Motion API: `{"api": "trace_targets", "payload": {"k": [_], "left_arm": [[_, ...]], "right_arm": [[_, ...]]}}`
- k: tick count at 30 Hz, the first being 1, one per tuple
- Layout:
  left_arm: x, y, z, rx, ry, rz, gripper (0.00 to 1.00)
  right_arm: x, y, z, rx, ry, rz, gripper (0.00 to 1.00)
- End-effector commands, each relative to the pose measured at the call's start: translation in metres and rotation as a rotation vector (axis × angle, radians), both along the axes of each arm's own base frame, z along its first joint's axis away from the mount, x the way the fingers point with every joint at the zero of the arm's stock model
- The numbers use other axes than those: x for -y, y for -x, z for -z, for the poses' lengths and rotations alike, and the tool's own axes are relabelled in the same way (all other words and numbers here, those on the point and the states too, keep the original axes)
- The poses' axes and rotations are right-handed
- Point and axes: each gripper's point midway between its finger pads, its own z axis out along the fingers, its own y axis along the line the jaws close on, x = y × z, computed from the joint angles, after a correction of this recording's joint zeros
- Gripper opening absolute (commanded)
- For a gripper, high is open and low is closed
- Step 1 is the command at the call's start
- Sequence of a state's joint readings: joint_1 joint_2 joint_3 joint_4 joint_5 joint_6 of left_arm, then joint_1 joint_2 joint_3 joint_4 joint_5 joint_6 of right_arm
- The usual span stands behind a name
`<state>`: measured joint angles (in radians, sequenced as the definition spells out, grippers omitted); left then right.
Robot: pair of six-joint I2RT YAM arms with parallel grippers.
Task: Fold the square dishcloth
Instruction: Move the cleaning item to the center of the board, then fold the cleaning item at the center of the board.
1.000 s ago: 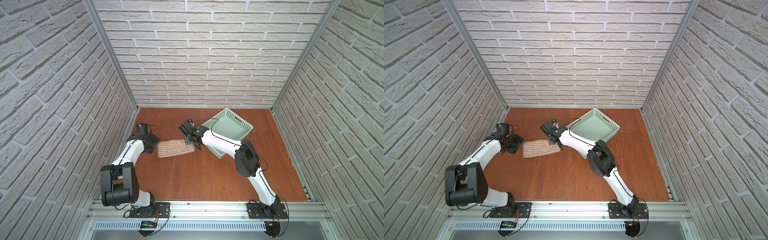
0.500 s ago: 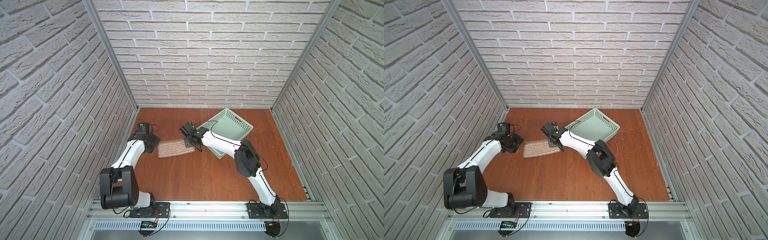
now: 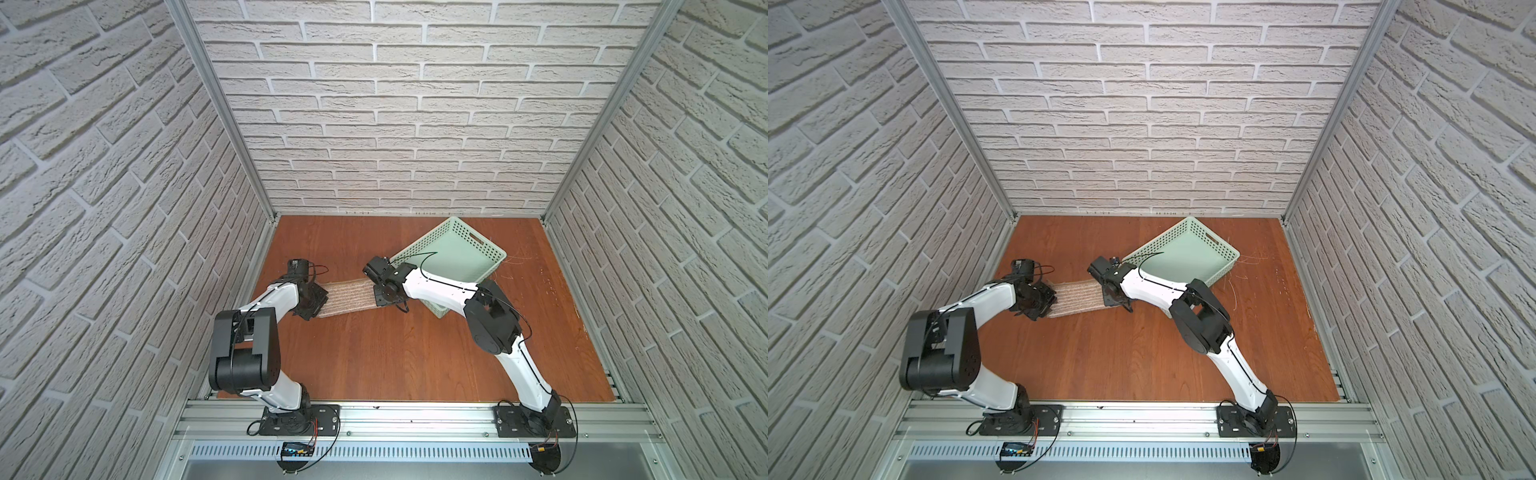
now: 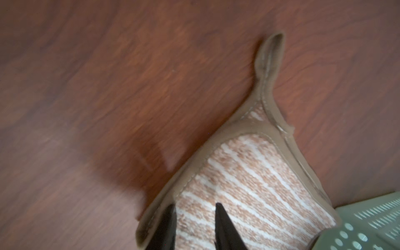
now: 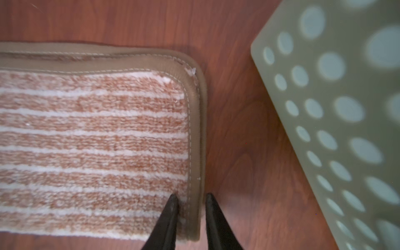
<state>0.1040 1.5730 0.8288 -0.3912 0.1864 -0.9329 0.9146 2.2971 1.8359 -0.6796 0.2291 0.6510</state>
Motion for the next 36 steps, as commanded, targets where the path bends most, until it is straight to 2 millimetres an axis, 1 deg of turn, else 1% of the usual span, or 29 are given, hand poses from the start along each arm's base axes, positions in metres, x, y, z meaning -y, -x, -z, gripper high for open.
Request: {"api": "trace_targets", "payload": {"k": [1, 6, 8, 10, 12, 14, 15, 17, 19, 21, 24, 27, 32, 36], "left_arm": [[0.003, -0.001, 0.006, 0.006, 0.006, 0.003, 0.30], [0.018, 0.011, 0.009, -0.021, -0.012, 0.054, 0.30], [0.027, 0.017, 0.009, -0.032, -0.020, 0.082, 0.30], [0.036, 0.023, 0.007, -0.034, -0.021, 0.104, 0.30], [0.046, 0.028, 0.004, -0.029, -0.022, 0.123, 0.31], [0.054, 0.037, 0.001, -0.035, -0.034, 0.148, 0.33], [0.057, 0.043, 0.000, -0.040, -0.041, 0.158, 0.34], [0.057, 0.053, -0.005, -0.040, -0.055, 0.158, 0.37], [0.053, 0.063, -0.009, -0.036, -0.070, 0.148, 0.42], [0.047, 0.070, -0.017, -0.030, -0.100, 0.150, 0.48], [0.039, 0.073, -0.033, -0.010, -0.151, 0.179, 0.55], [0.034, 0.073, -0.037, -0.008, -0.183, 0.213, 0.57], [0.045, 0.060, -0.027, -0.003, -0.131, 0.270, 0.57], [0.046, 0.049, -0.014, -0.026, -0.127, 0.295, 0.55]], "right_arm": [[0.004, 0.004, -0.019, 0.021, -0.019, 0.015, 0.24], [0.021, 0.016, -0.025, 0.009, -0.015, 0.034, 0.22], [0.032, 0.025, -0.023, -0.005, -0.009, 0.050, 0.22], [0.041, 0.031, -0.026, -0.005, -0.013, 0.069, 0.22], [0.057, 0.045, -0.021, -0.029, 0.003, 0.086, 0.22], [0.072, 0.058, -0.020, -0.046, 0.007, 0.108, 0.22], [0.078, 0.064, -0.024, -0.046, -0.002, 0.119, 0.21], [0.092, 0.077, -0.021, -0.057, -0.004, 0.144, 0.22], [0.100, 0.085, -0.023, -0.058, -0.019, 0.164, 0.22], [0.105, 0.090, -0.027, -0.050, -0.036, 0.173, 0.22], [0.107, 0.092, -0.032, -0.034, -0.049, 0.173, 0.22], [0.103, 0.088, -0.038, -0.015, -0.065, 0.163, 0.22], [0.089, 0.077, -0.047, 0.012, -0.081, 0.137, 0.22], [0.079, 0.072, -0.050, 0.022, -0.102, 0.125, 0.21]]}}
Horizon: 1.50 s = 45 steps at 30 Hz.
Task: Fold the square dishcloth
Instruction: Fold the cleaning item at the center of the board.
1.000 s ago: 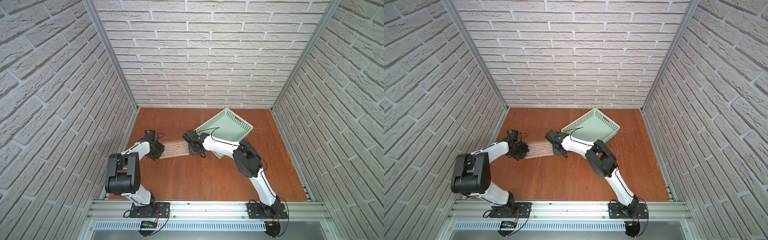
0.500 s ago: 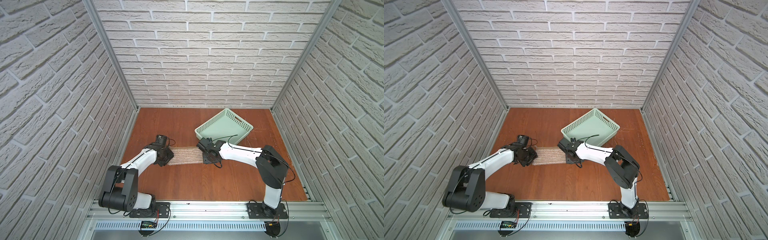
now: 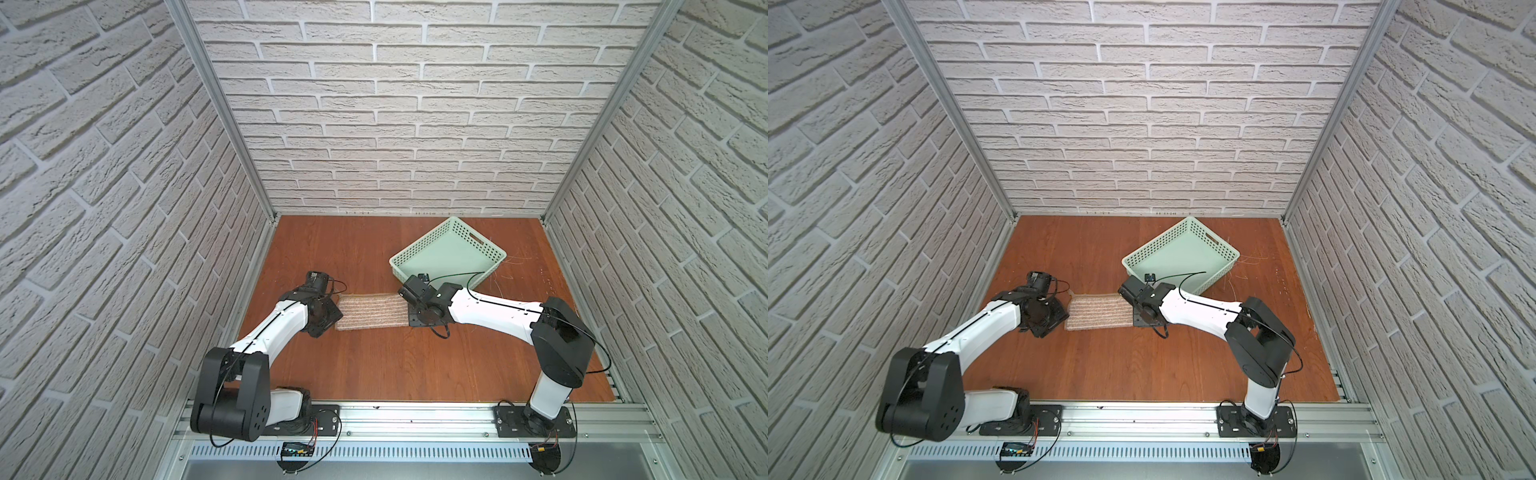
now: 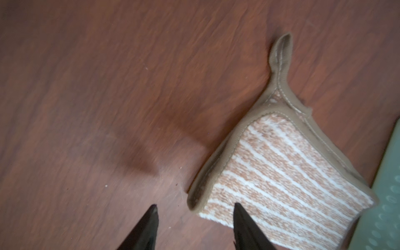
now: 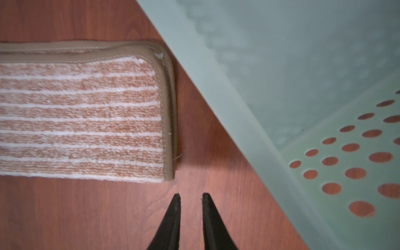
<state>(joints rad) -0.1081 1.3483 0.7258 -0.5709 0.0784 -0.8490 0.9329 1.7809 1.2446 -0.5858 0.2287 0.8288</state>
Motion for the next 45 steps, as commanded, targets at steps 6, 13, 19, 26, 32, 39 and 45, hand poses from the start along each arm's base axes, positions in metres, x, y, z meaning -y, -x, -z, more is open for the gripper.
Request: {"api": "trace_targets", "payload": {"k": [6, 13, 19, 26, 32, 39, 45], "left_arm": [[0.008, -0.022, 0.020, -0.021, 0.030, 0.068, 0.50], [0.009, -0.005, 0.042, -0.092, 0.035, 0.066, 0.44], [0.011, 0.015, 0.056, -0.146, 0.045, 0.045, 0.40], [0.014, 0.026, 0.065, -0.176, 0.029, 0.045, 0.40], [0.013, 0.030, 0.071, -0.199, 0.025, 0.036, 0.25], [0.014, 0.023, 0.053, -0.160, 0.025, 0.038, 0.00], [0.003, 0.024, 0.019, -0.105, -0.059, 0.039, 0.00]], "right_arm": [[-0.022, -0.013, -0.006, 0.043, -0.046, -0.020, 0.21], [-0.017, -0.022, 0.003, 0.047, -0.023, 0.018, 0.21], [-0.015, -0.029, 0.010, 0.045, -0.046, 0.048, 0.20], [-0.018, -0.034, 0.019, 0.036, -0.059, 0.059, 0.20], [-0.007, -0.036, 0.028, 0.035, -0.028, 0.081, 0.21], [-0.002, -0.037, 0.035, 0.030, -0.013, 0.084, 0.21], [-0.019, -0.035, 0.036, 0.006, -0.072, 0.027, 0.21]]}}
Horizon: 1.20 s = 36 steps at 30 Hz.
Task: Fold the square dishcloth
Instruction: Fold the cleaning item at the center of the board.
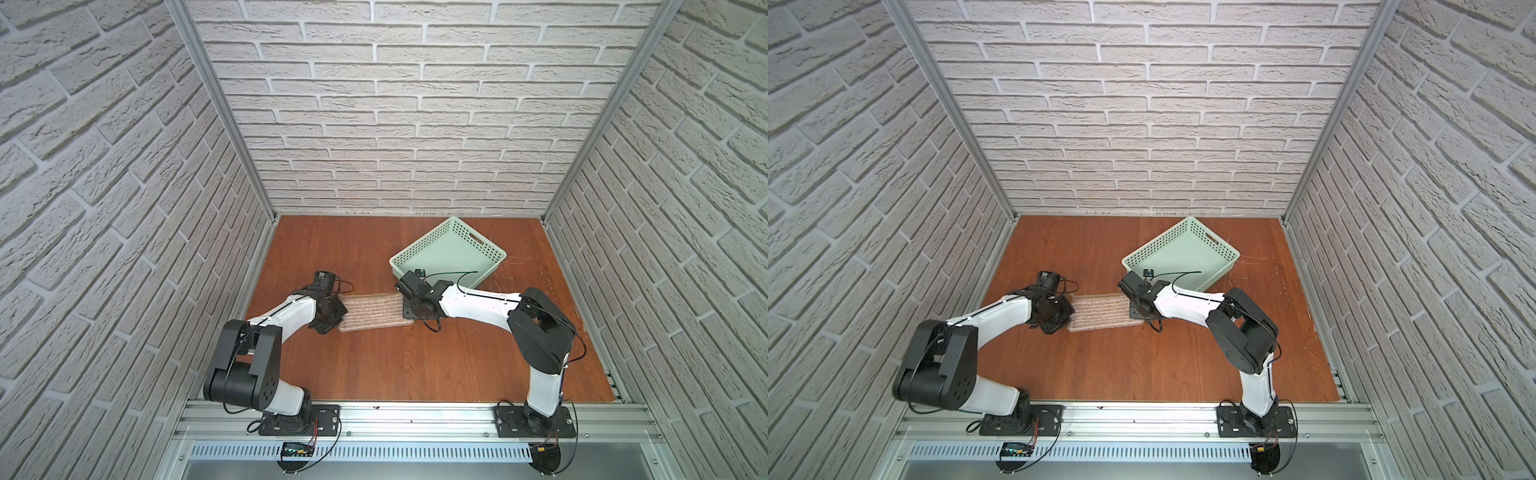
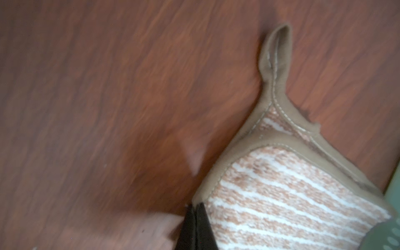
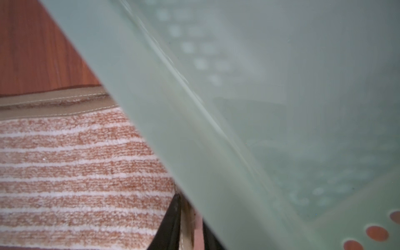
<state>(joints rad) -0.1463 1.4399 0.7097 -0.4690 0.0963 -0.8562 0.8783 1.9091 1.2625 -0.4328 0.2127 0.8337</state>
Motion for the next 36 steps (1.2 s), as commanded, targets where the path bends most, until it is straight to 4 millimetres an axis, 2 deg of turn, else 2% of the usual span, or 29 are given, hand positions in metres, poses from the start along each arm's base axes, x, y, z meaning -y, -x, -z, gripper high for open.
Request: {"api": "trace_targets", "payload": {"k": [1, 8, 12, 15, 20, 23, 27, 31, 36], "left_arm": [[-0.014, 0.033, -0.009, -0.084, -0.100, 0.005, 0.00], [-0.021, 0.033, -0.054, -0.019, -0.242, 0.026, 0.00], [-0.010, 0.027, -0.066, -0.007, -0.299, 0.079, 0.00], [0.009, 0.016, -0.075, 0.008, -0.324, 0.130, 0.00], [0.057, -0.005, -0.082, 0.033, -0.328, 0.232, 0.00], [0.089, -0.017, -0.081, 0.044, -0.319, 0.294, 0.00], [0.119, -0.026, -0.075, 0.038, -0.281, 0.346, 0.00], [0.137, -0.032, -0.071, 0.050, -0.223, 0.368, 0.00], [0.150, -0.034, -0.067, 0.060, -0.178, 0.391, 0.00]], "right_arm": [[-0.010, 0.000, 0.005, -0.012, -0.034, -0.031, 0.21], [-0.011, -0.001, 0.005, -0.018, -0.031, -0.026, 0.21], [-0.007, -0.003, 0.002, -0.007, -0.015, -0.015, 0.21], [-0.005, -0.004, -0.002, 0.004, -0.016, -0.012, 0.20], [0.001, -0.004, -0.008, 0.015, -0.021, -0.004, 0.20], [0.007, -0.003, -0.014, 0.020, -0.040, 0.012, 0.20], [0.020, -0.002, -0.021, 0.035, -0.036, 0.038, 0.19], [0.041, -0.003, -0.033, 0.068, -0.012, 0.082, 0.19], [0.071, -0.003, -0.051, 0.120, 0.015, 0.141, 0.19]]}}
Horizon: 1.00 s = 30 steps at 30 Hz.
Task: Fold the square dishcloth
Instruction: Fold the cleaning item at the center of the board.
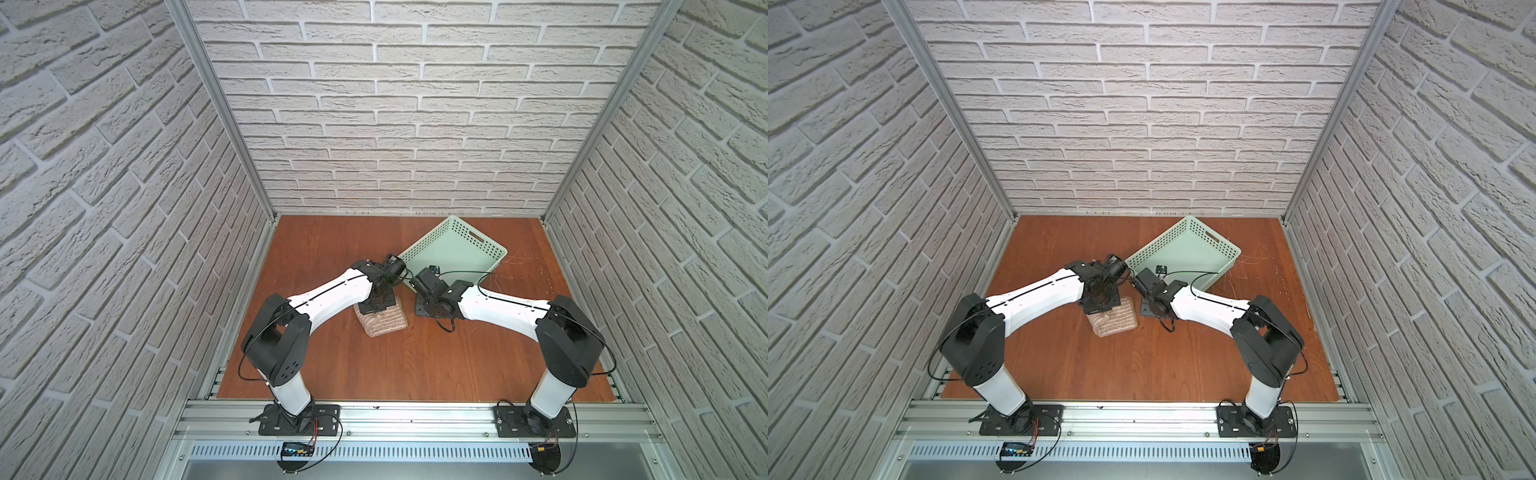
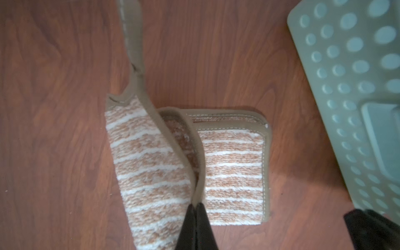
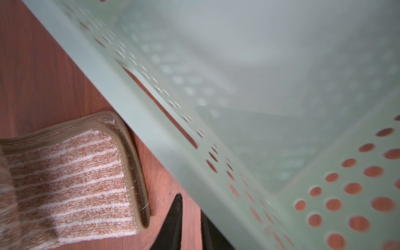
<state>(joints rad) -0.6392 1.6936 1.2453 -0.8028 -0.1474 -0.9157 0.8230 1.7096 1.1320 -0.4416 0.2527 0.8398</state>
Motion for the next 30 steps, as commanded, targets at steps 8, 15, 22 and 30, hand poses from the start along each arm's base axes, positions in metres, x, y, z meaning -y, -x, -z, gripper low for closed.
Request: {"api": "trace_targets", "payload": {"k": [8, 15, 22, 30], "left_arm": [[0.030, -0.012, 0.001, 0.017, 0.086, 0.047, 0.00], [0.043, -0.014, 0.005, 0.020, 0.104, 0.061, 0.00], [0.058, -0.011, 0.008, 0.017, 0.109, 0.094, 0.00], [0.063, -0.013, 0.016, 0.005, 0.101, 0.100, 0.00]], "right_arm": [[0.061, -0.002, -0.049, 0.146, 0.056, 0.131, 0.20], [0.064, 0.000, -0.061, 0.169, 0.046, 0.128, 0.20], [0.075, 0.001, -0.074, 0.209, 0.053, 0.158, 0.20], [0.084, 0.005, -0.085, 0.232, 0.055, 0.176, 0.21]]}}
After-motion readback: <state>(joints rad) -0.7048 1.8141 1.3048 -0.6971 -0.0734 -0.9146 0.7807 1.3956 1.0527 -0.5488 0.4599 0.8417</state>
